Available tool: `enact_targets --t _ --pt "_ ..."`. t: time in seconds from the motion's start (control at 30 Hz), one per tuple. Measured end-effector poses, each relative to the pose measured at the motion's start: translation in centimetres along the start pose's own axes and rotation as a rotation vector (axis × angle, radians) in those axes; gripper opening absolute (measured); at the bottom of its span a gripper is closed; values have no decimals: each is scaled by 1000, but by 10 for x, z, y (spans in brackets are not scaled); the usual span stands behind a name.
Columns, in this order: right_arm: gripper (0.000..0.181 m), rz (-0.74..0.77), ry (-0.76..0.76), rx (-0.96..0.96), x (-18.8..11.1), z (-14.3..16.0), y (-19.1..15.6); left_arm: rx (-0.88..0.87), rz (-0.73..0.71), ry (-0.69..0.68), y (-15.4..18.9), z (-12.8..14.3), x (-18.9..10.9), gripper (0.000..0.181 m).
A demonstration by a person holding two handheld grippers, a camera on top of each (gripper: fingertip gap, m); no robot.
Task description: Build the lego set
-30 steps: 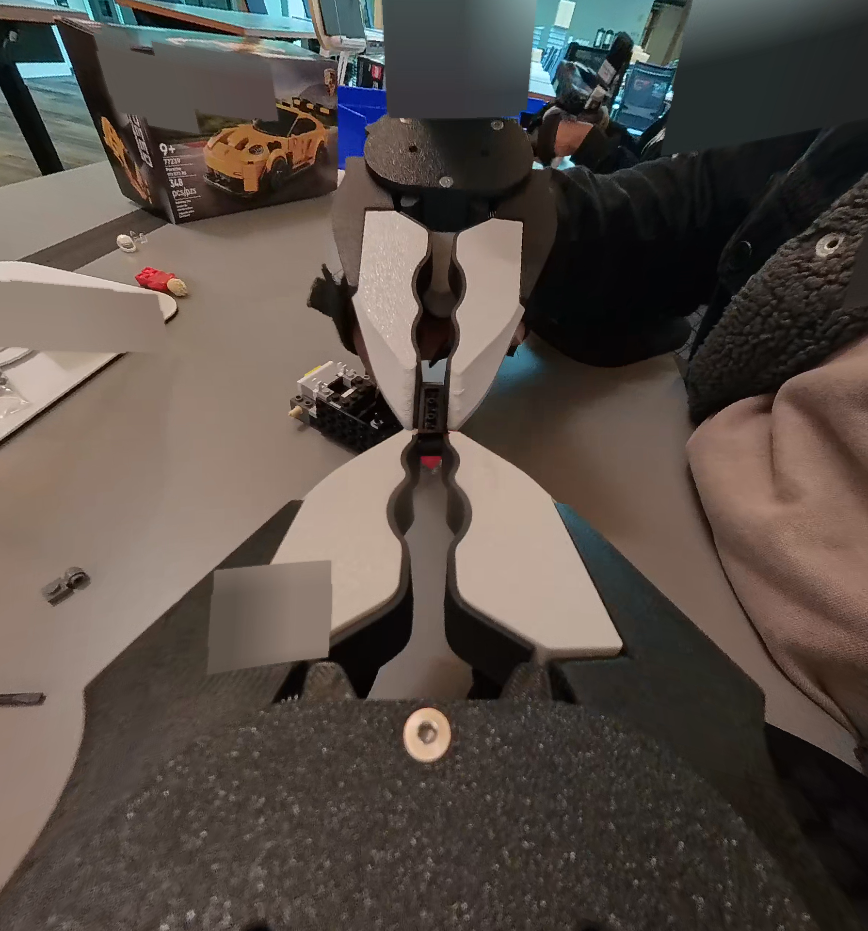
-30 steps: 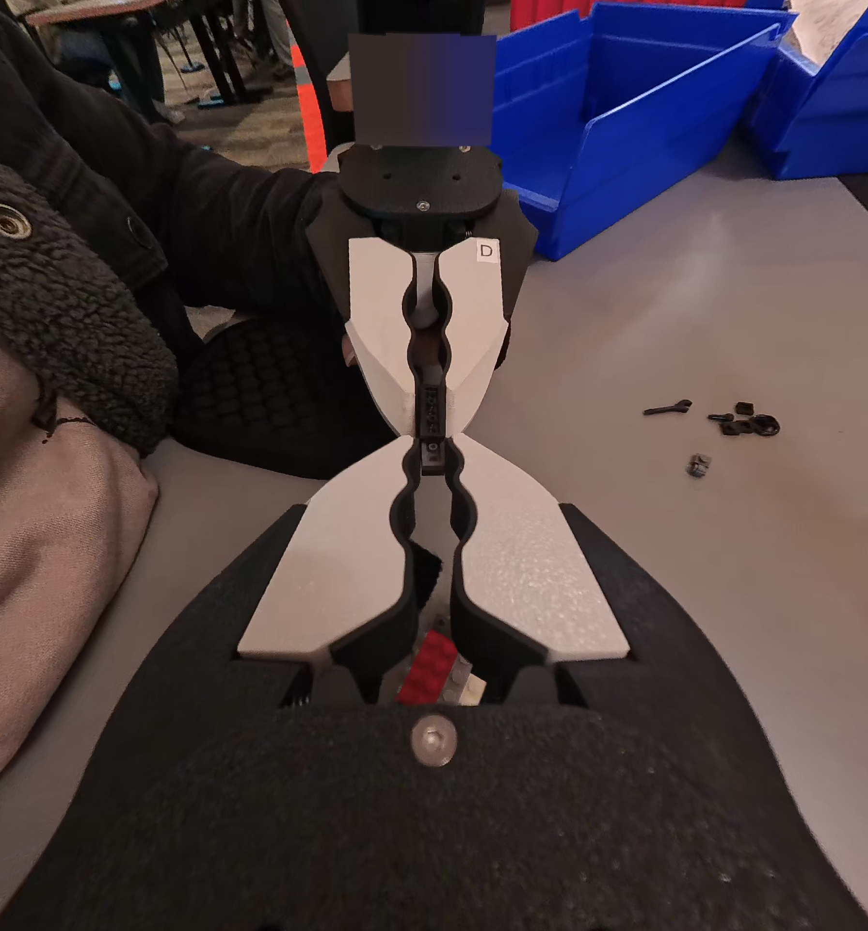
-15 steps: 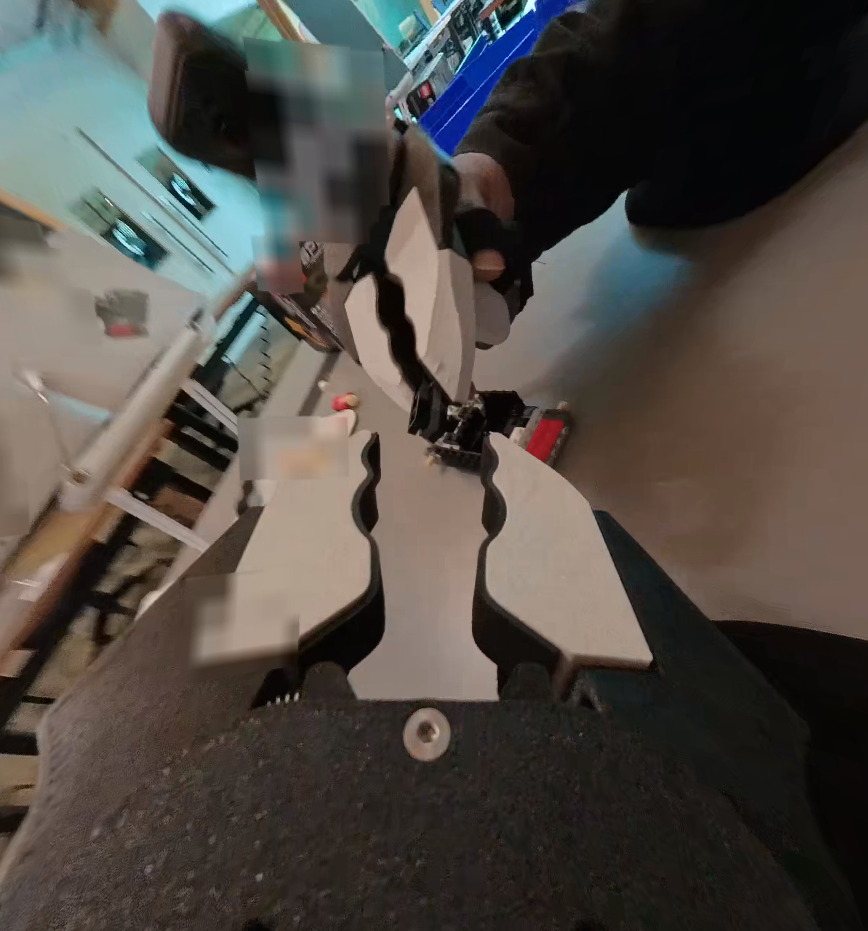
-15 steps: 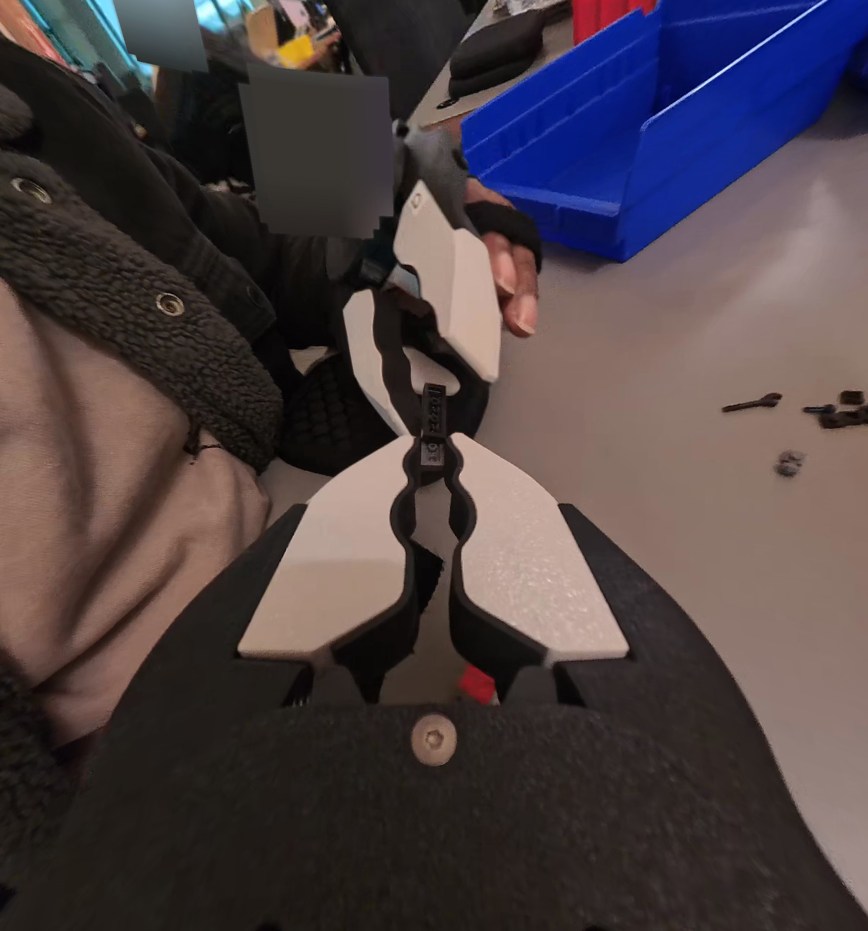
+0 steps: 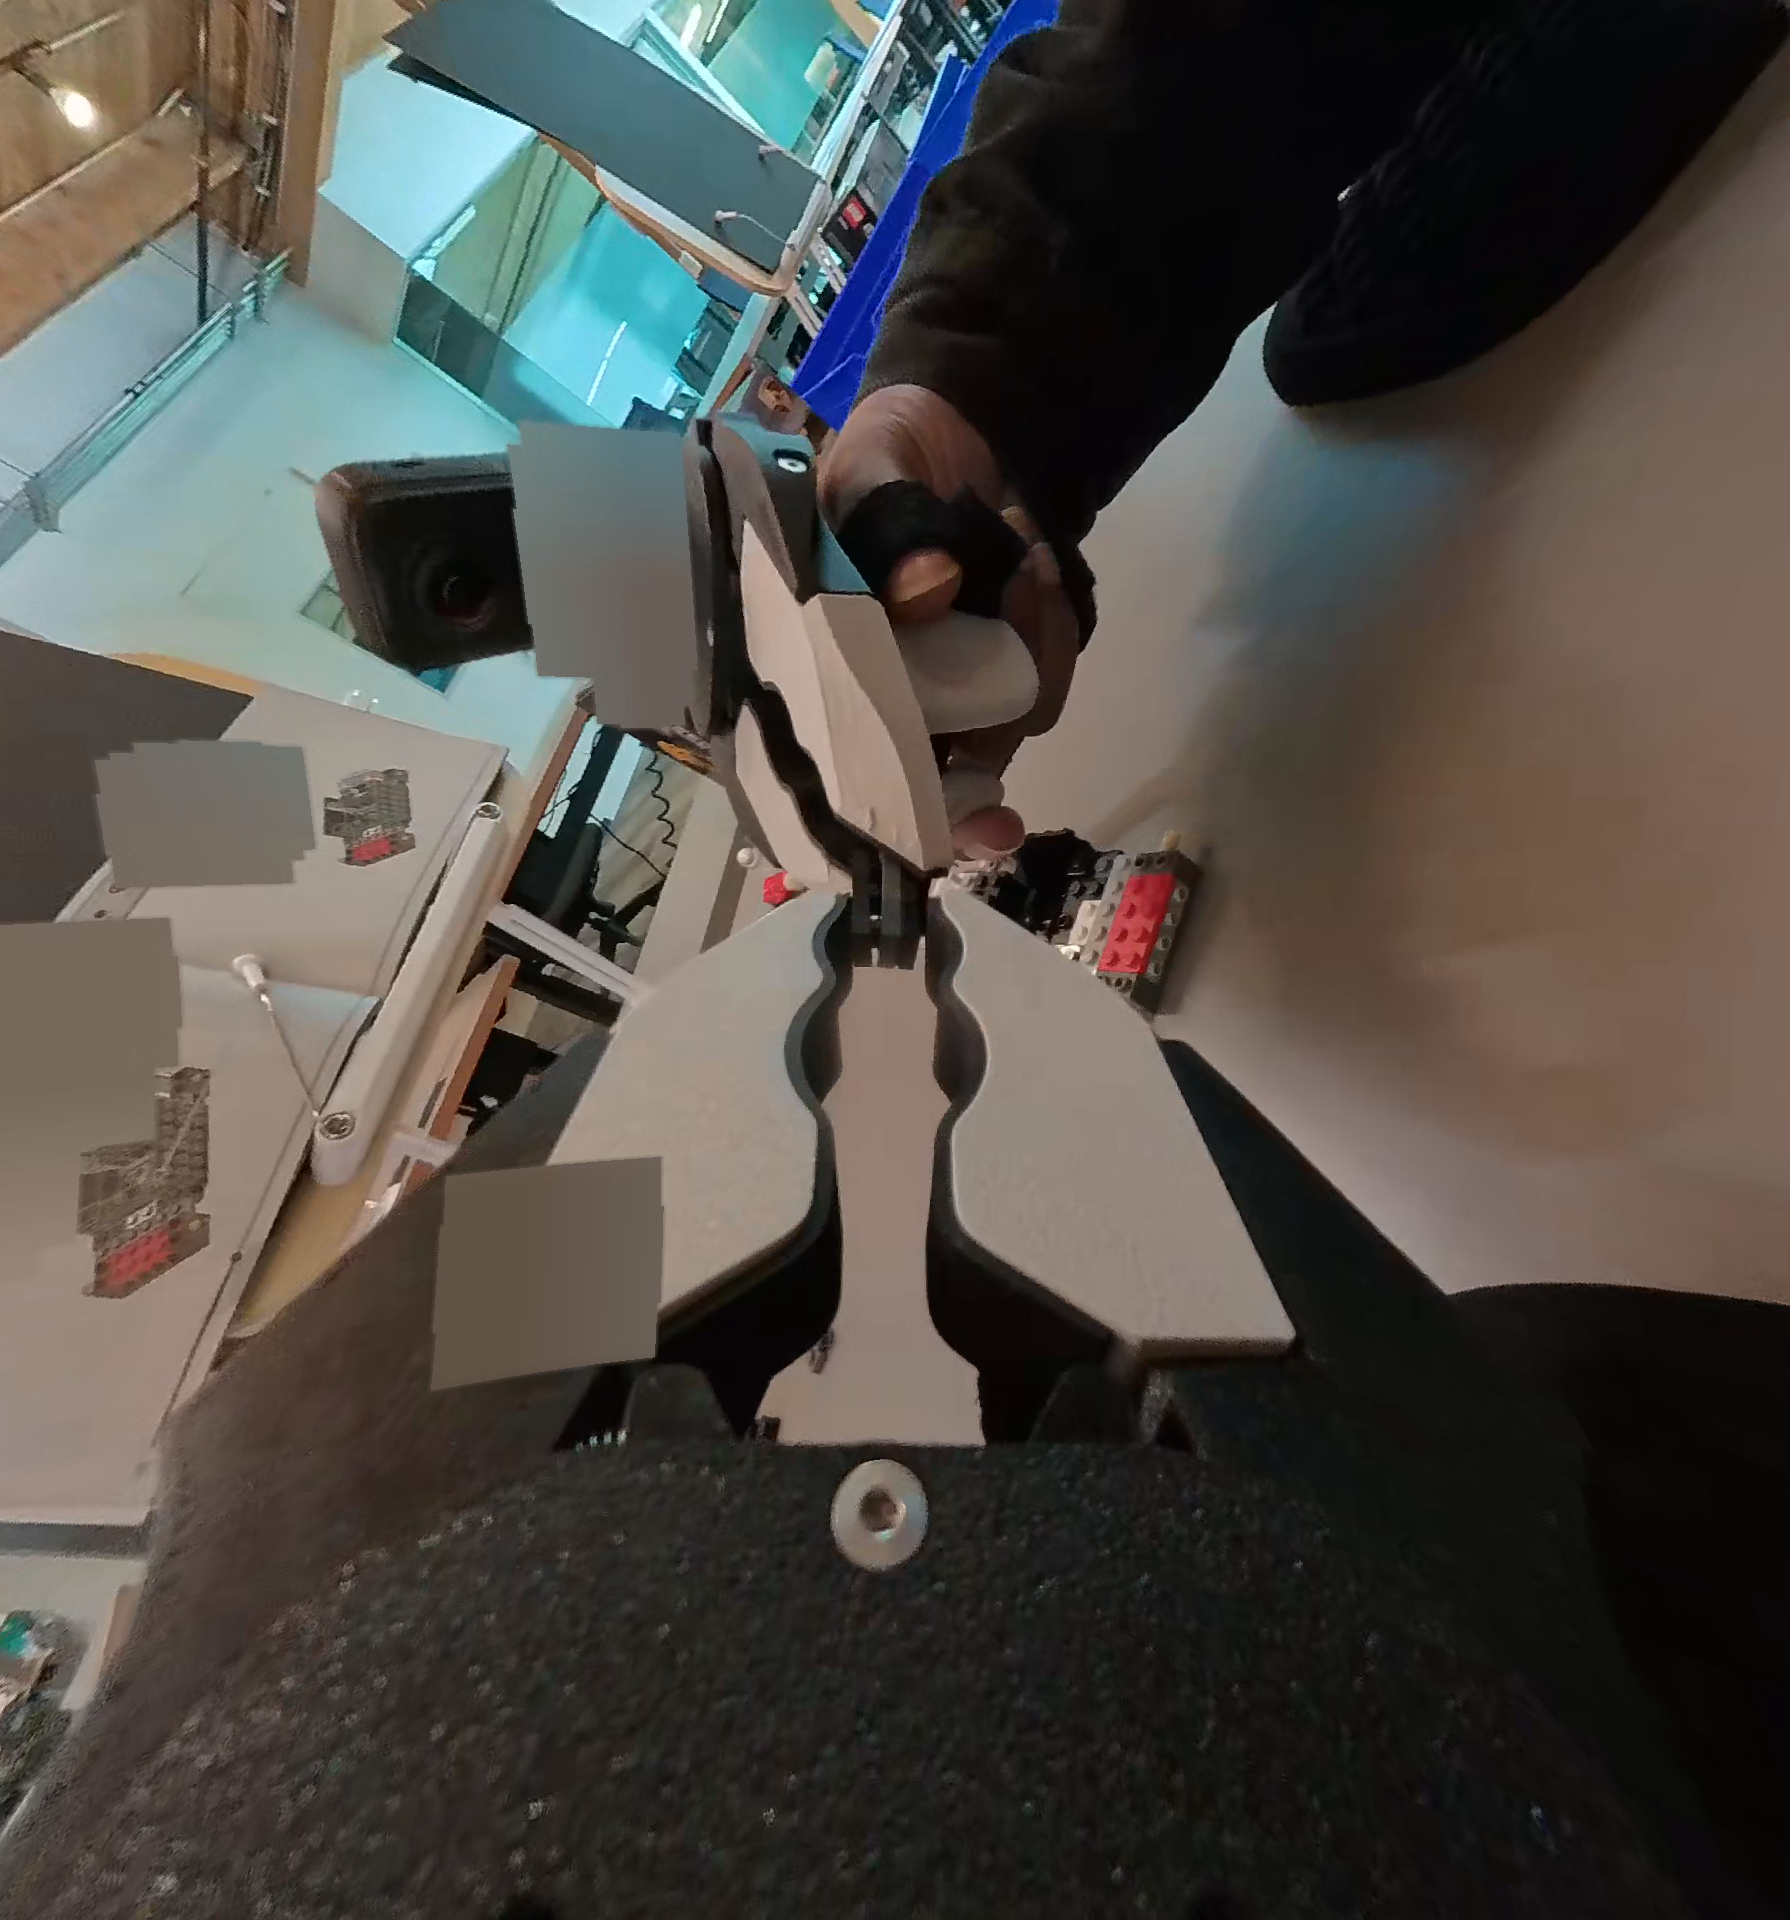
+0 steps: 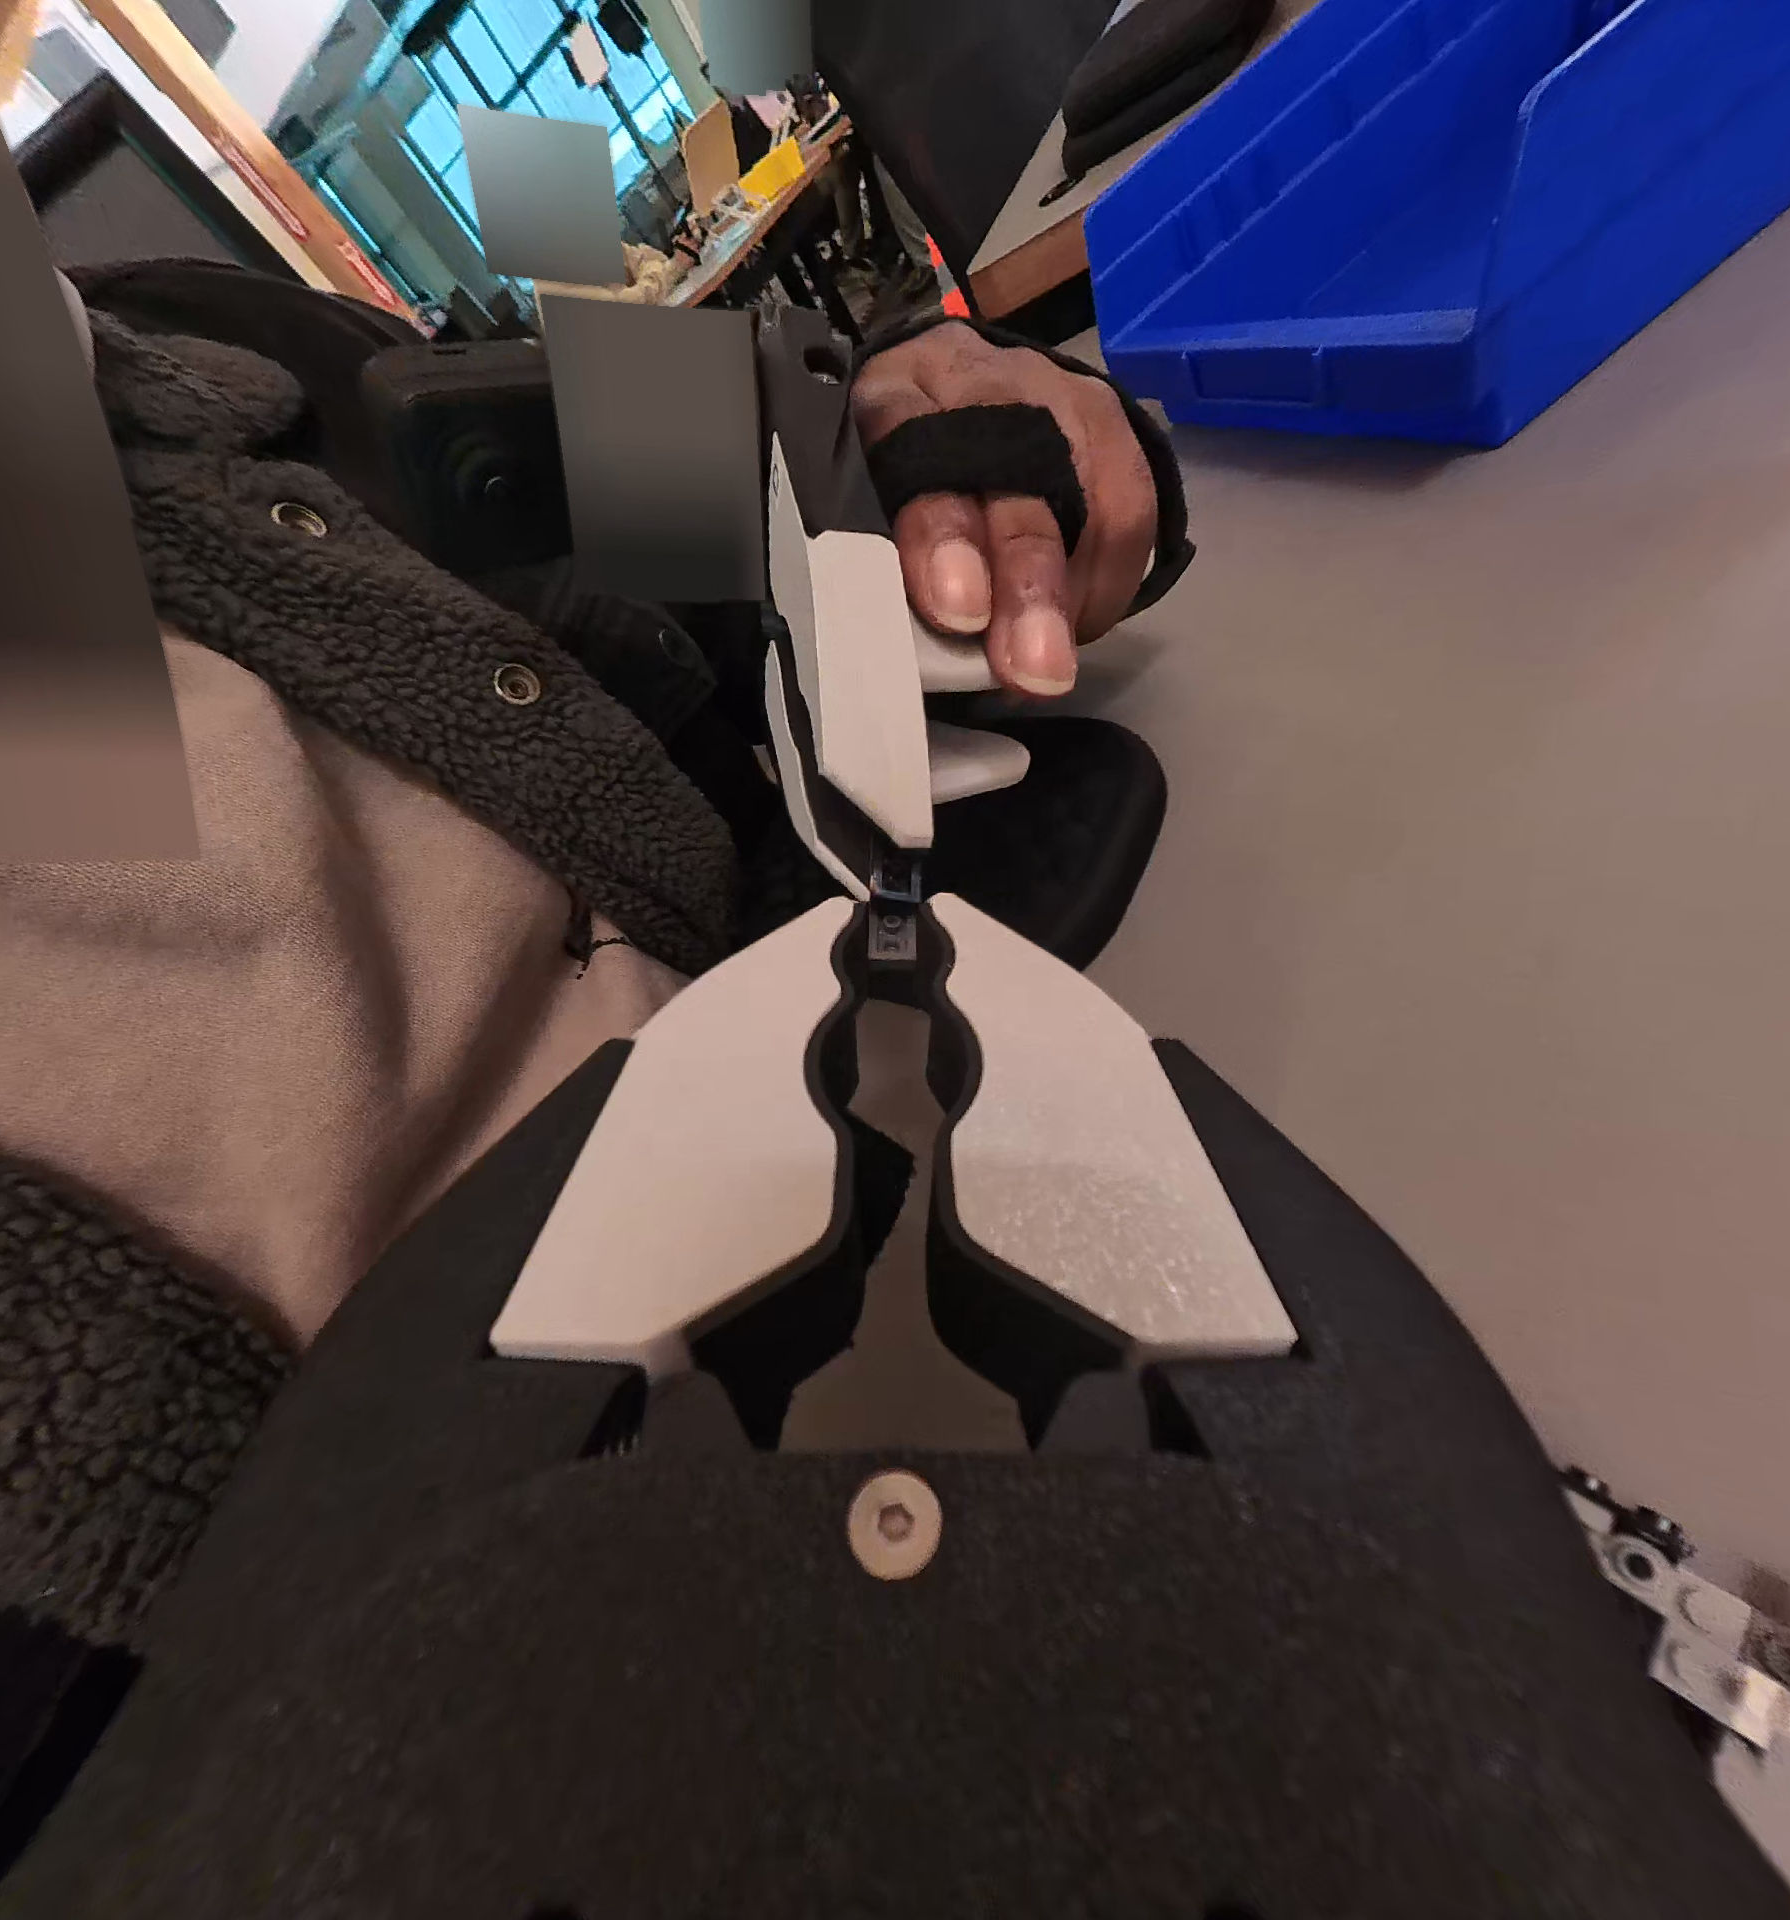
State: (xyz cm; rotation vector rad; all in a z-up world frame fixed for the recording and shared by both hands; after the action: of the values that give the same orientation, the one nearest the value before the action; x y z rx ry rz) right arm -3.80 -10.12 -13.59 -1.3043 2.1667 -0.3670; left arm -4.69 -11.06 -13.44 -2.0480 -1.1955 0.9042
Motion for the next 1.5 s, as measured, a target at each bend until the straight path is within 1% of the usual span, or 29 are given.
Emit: enact_targets --t 0.2,0.37,0.47,0.53,0.6,0.67,0.7,0.8,0.9,0.97,1.07,1.13,1.27,1.43,1.5 --pt "8 -29 -49 69 7 10 -1 13 81 -29 11 1 -1 13" --pt "8 -46 -64 154 9 13 -3 -17 137 -70 16 1 -1 13" --pt "8 -68 -47 203 12 15 -6 -97 195 -58 18 0 -3 12" --pt "8 -59 -24 197 11 14 -5 -172 221 -35 17 0 -3 12" --pt "12 -18 -7 124 9 11 -6 -273 244 -4 14 0 -3 13" --pt "23 96 -30 -17 6 10 -3 -334 262 -4 11 4 -2 12" --pt "24 151 -49 -102 5 9 -3 -363 279 4 12 5 -2 13" --pt "22 291 -110 -303 3 7 -2 -417 325 4 15 7 0 13" --pt "22 379 -212 -463 4 11 -2 -479 356 11 16 8 2 13" --pt "23 435 -241 -542 7 9 -2 -525 374 19 16 7 2 13" --pt "21 546 -286 -634 7 8 2 -557 389 20 16 6 2 13" --pt "20 584 -306 -674 8 9 2 -565 396 21 17 6 2 12" --pt "17 591 -289 -679 7 8 -4 -562 392 42 16 2 0 13" --pt "16 615 -292 -696 8 12 -6 -512 380 36 19 0 0 12" --pt "15 636 -273 -712 6 12 -7 -481 352 53 18 -1 1 12"
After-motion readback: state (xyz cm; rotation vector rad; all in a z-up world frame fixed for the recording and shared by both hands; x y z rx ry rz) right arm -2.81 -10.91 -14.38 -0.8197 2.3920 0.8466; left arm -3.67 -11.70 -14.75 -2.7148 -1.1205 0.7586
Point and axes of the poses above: each gripper's, where its closed fingertips meet, x out along the fingers, z out of its underside, y = z × x across the jaws, the point moved 1 cm from there along -x, back along the fingers, and after that the axes turned 6 degrees about -y, right-handed, at the moved point
